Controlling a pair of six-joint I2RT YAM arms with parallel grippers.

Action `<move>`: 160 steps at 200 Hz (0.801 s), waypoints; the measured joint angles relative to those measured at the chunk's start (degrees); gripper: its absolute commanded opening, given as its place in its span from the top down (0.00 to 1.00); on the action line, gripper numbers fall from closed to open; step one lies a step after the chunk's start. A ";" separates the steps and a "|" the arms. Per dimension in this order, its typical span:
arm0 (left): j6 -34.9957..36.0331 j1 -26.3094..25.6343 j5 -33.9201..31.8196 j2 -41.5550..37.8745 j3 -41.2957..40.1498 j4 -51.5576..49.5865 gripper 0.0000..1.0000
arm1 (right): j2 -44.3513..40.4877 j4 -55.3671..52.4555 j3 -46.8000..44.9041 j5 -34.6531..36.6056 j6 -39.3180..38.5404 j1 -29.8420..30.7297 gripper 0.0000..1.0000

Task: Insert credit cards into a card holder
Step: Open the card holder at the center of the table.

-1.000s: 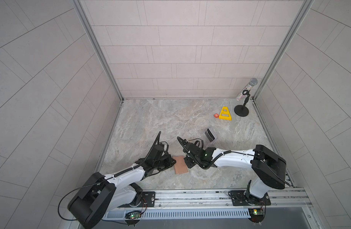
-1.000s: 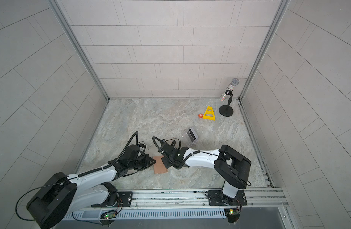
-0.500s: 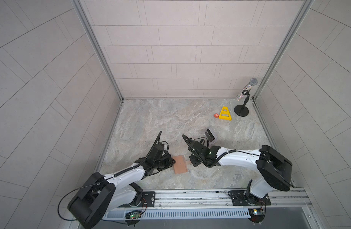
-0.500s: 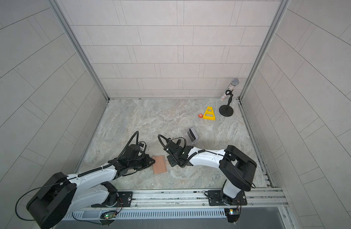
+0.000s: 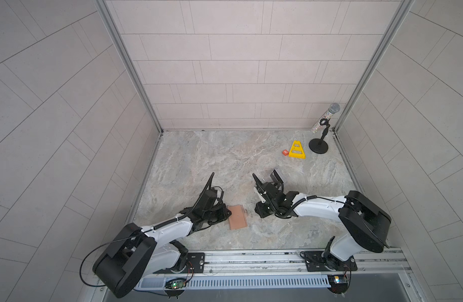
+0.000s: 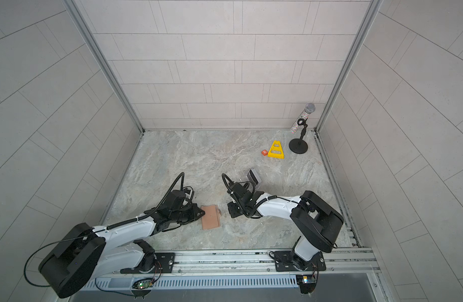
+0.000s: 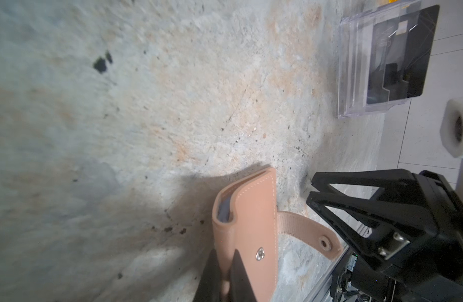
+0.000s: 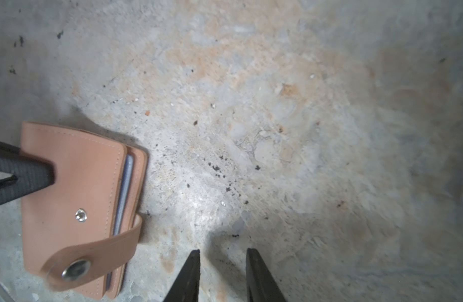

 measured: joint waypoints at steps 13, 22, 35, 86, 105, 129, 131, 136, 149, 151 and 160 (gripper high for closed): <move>0.11 0.00 0.00 0.00 0.02 -0.02 0.96 | -0.94 0.33 -0.11 -1.68 -0.04 0.00 0.58; 0.15 0.02 0.00 0.00 0.07 -0.07 0.96 | -1.68 0.48 -0.13 -2.67 -0.20 0.00 0.55; 0.24 0.00 0.00 0.00 0.09 -0.11 0.96 | -2.97 0.76 -0.24 -4.09 -0.33 0.00 0.50; 0.57 0.00 -0.02 0.00 0.11 -0.22 0.96 | -7.87 2.91 -0.20 -9.01 -0.46 0.57 0.30; 0.57 0.00 -0.02 0.00 0.11 -0.22 0.96 | -7.32 2.56 0.96 -8.68 -0.81 2.03 0.26; 0.59 0.00 -0.02 0.00 0.11 -0.24 0.96 | -5.14 0.83 3.58 -5.75 -1.22 4.20 0.24; 0.59 0.00 -0.02 0.00 0.11 -0.24 0.96 | -4.87 0.66 3.82 -5.40 -1.27 4.35 0.24; 0.59 0.00 -0.02 0.00 0.11 -0.24 0.96 | -4.35 0.28 4.37 -4.61 -1.33 4.72 0.24; 0.61 0.00 -0.02 0.00 0.11 -0.26 0.96 | -2.73 -0.81 5.77 -2.47 -1.64 5.66 0.24; 0.61 0.00 -0.04 0.00 0.11 -0.26 0.96 | -2.40 -1.01 6.01 -2.08 -1.75 5.79 0.24; 0.63 0.00 -0.02 0.00 0.11 -0.26 0.96 | -1.09 -1.75 6.99 -0.79 -1.95 6.23 0.24</move>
